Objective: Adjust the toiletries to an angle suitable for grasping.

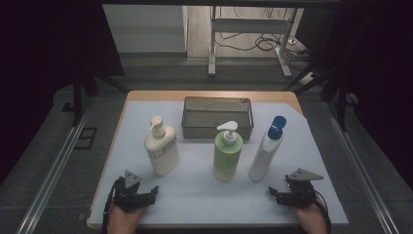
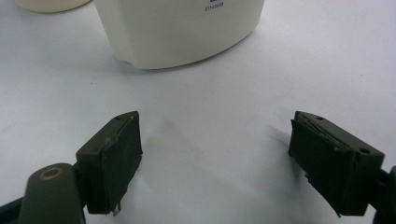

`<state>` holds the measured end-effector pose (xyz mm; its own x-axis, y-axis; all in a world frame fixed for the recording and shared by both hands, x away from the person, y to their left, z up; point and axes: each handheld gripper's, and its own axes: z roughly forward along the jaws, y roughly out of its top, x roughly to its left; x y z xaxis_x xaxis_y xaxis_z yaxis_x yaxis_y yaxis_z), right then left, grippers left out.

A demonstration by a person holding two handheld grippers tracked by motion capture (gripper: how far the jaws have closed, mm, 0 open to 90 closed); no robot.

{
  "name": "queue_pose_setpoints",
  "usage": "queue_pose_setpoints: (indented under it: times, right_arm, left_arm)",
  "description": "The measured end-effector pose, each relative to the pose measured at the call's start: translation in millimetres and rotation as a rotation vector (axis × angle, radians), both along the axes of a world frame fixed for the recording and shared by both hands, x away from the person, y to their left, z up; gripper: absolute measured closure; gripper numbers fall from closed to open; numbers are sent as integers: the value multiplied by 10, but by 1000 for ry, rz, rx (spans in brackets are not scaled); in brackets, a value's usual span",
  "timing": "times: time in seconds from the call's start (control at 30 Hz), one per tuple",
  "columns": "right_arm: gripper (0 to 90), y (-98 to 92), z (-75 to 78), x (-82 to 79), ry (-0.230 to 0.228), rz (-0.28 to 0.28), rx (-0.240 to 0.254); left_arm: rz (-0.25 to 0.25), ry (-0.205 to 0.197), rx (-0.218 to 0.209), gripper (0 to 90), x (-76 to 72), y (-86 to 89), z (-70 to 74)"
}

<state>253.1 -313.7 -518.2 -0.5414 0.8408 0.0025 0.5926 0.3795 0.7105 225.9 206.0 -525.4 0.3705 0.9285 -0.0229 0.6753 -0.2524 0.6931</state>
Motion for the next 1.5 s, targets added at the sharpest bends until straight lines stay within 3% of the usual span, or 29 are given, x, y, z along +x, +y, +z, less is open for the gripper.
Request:
queue_pose_setpoints:
  times: [1.17, 1.37, 1.5]
  right_arm:
    - [138, 5, 22, -8, 23, 23, 11]
    - [180, 48, 76, -47, 20, 43, 10]
    - [274, 78, 139, -86, -2, 48, 17]
  left_arm:
    - [-15, 15, -1, 122, 23, 13, 11]
    - [-15, 14, -2, 122, 22, 15, 10]
    - [-15, 13, -3, 122, 22, 15, 10]
